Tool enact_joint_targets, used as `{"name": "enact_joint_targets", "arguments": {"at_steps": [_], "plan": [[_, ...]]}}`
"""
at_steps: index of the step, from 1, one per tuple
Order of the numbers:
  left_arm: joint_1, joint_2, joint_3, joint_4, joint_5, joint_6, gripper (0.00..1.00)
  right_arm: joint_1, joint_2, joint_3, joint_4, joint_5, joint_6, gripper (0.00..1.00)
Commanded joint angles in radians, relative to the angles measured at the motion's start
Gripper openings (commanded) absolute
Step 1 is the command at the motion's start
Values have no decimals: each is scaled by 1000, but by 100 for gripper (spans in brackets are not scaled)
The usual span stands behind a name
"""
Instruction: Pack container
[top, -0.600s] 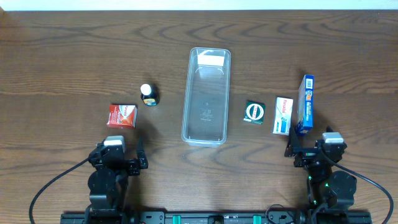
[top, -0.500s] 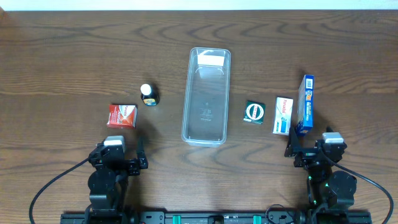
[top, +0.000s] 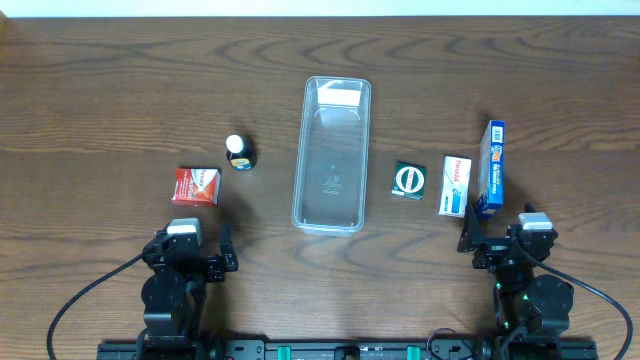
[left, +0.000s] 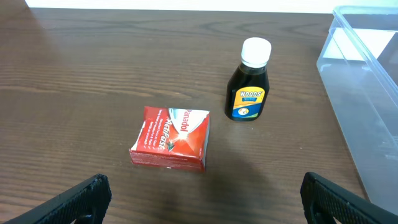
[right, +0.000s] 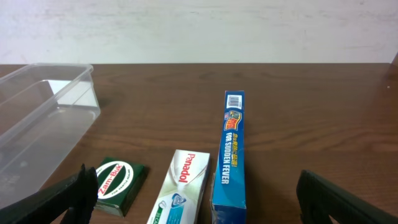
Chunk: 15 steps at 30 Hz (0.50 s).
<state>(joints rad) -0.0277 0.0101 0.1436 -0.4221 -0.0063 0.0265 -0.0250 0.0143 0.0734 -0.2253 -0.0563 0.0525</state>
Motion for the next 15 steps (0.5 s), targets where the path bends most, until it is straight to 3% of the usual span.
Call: {"name": "enact_joint_targets", "arguments": {"at_steps": [1,15], "plan": [[5,-6,-9,-4,-1,-2,98,8,-8,-4,1,-8,14,99],[5,-6,-9,-55,-1,-2,98,9,-8,-4,1,-8,14,99]]}}
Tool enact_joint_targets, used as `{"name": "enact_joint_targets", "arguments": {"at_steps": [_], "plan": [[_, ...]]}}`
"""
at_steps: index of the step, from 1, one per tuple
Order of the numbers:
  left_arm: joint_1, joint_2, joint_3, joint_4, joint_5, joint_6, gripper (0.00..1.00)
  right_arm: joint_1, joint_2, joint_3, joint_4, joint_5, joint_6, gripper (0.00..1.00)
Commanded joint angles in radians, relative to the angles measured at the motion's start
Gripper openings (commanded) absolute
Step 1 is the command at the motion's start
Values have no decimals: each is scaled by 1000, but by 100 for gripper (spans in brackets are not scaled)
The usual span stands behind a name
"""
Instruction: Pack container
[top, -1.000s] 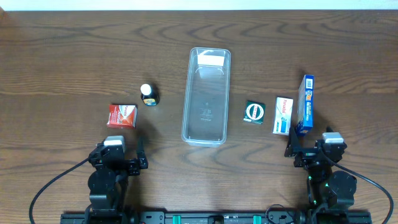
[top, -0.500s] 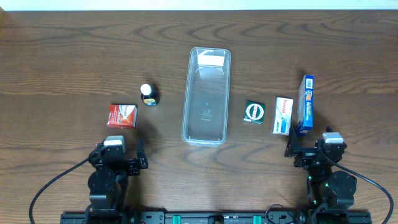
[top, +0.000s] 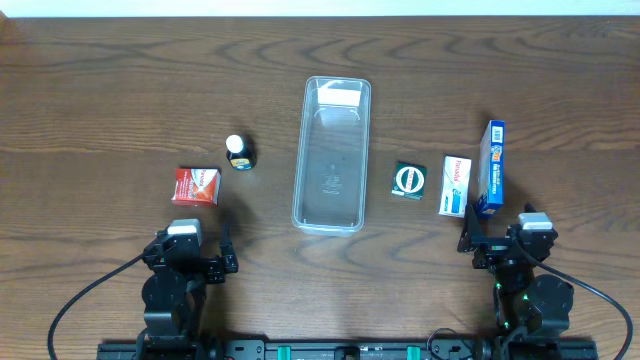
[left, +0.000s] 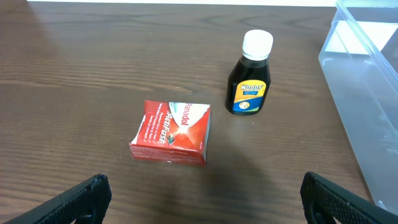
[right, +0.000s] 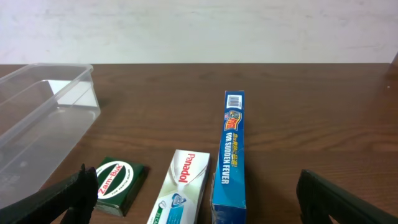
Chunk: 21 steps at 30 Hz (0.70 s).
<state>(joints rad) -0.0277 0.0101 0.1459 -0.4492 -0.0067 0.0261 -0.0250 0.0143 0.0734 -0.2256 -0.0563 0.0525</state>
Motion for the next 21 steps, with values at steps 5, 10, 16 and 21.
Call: {"name": "enact_joint_targets", "arguments": {"at_steps": [5,10,16,21], "plan": [[5,-6,-11,-28,0,-1,98,8,-8,-4,2,-8,14,99],[5,-6,-11,-27,-1,-1,98,8,-8,-4,2,-8,14,99],[5,-6,-11,-28,0,-1,98,9,-8,-4,2,-8,14,99],[5,-6,-11,-27,-1,-1,98,9,-8,-4,2,-8,14,99]]}}
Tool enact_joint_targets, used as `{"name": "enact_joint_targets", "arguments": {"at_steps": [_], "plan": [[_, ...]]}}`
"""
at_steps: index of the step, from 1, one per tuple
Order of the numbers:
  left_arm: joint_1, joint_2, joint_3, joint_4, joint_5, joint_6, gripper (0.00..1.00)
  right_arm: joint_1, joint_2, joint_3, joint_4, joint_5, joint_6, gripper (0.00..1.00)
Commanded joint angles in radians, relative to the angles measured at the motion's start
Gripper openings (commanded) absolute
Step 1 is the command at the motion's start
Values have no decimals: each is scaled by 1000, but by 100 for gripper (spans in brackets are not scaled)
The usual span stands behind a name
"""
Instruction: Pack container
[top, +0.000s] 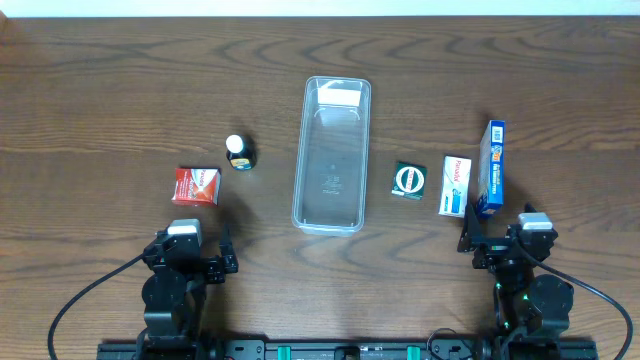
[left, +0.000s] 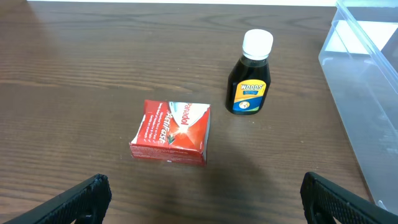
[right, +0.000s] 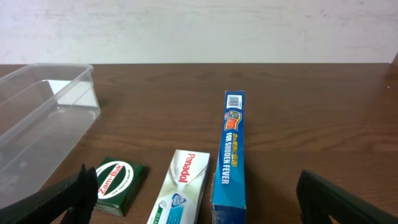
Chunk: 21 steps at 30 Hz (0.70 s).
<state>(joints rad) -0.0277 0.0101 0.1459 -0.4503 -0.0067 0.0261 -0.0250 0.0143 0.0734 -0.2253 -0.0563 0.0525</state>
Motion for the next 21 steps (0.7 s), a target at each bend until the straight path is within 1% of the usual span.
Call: {"name": "enact_joint_targets", "arguments": {"at_steps": [1,11,16,21], "plan": [[5,-6,-11,-26,0,-1,98,9,-8,-4,1,-8,14,99],[5,-6,-11,-26,0,-1,98,9,-8,-4,2,-8,14,99],[5,-6,-11,-27,-1,-1,98,9,-8,-5,16,-152,138,99],[5,-6,-11,-26,-1,-1,98,9,-5,26,98,-159,160,99]]}}
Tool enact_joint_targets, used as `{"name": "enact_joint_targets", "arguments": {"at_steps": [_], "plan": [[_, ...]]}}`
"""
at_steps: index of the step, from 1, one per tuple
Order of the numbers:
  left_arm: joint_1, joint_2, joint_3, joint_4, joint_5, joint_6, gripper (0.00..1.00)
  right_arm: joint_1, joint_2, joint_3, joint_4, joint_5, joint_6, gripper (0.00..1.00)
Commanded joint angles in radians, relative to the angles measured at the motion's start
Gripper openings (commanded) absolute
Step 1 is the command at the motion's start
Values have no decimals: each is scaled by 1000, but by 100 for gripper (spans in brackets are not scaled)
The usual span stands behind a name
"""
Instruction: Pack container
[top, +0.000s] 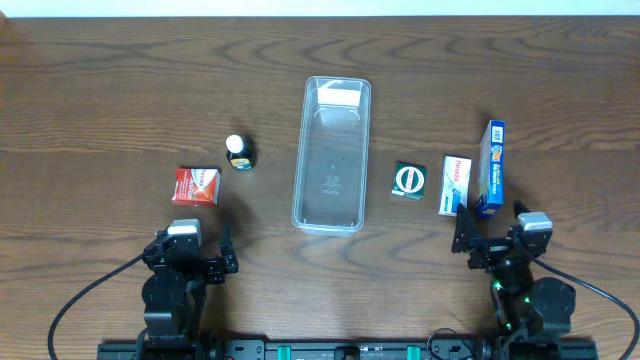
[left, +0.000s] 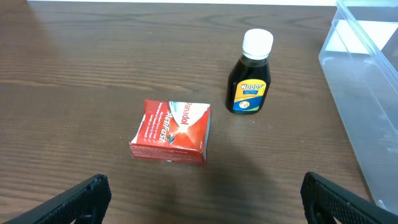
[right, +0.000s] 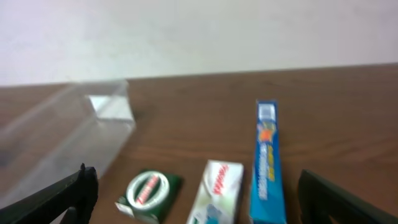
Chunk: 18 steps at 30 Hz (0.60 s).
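An empty clear plastic container (top: 333, 155) lies in the middle of the table. Left of it stand a dark bottle with a white cap (top: 238, 152) and a red box (top: 196, 186). On its right lie a green box (top: 409, 181), a white Panadol box (top: 455, 185) and a tall blue box (top: 491, 168). My left gripper (left: 202, 200) is open near the front edge, the red box (left: 171, 133) ahead of it. My right gripper (right: 199, 199) is open just short of the three right-hand boxes, its view blurred.
The wooden table (top: 120, 90) runs back to a white wall (right: 186, 31). Both arm bases and their cables sit along the front edge.
My right gripper has risen and shifted a little; its view is now blurred and the boxes sit smaller and lower in it. The left arm and all objects stay put.
Both grippers stood open near the front edge, all items lying outside the container. The left wrist view shifted slightly early on, then held still. The right arm stayed put until now, when it has moved.
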<state>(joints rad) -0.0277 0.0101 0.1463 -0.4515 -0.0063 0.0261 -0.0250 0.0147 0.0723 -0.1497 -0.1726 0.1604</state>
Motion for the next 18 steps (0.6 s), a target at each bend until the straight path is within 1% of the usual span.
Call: {"name": "enact_joint_targets", "arguments": {"at_steps": [1,3,6,11,15,18], "plan": [[5,-6,-11,-26,-1,-1,98,8,5,53,22,-36,53,99],[5,-6,-11,-26,-1,-1,98,8,51,119,-13,-6,52,99],[5,-6,-12,-26,-1,-1,98,8,204,244,-106,52,35,99],[5,-6,-12,-26,-1,-1,98,8,588,491,-269,82,21,99],[5,-6,-11,-26,-1,-1,98,9,895,713,-382,50,22,99],[5,-6,-11,-25,-1,-1,98,9,1067,836,-404,-58,37,99]]}}
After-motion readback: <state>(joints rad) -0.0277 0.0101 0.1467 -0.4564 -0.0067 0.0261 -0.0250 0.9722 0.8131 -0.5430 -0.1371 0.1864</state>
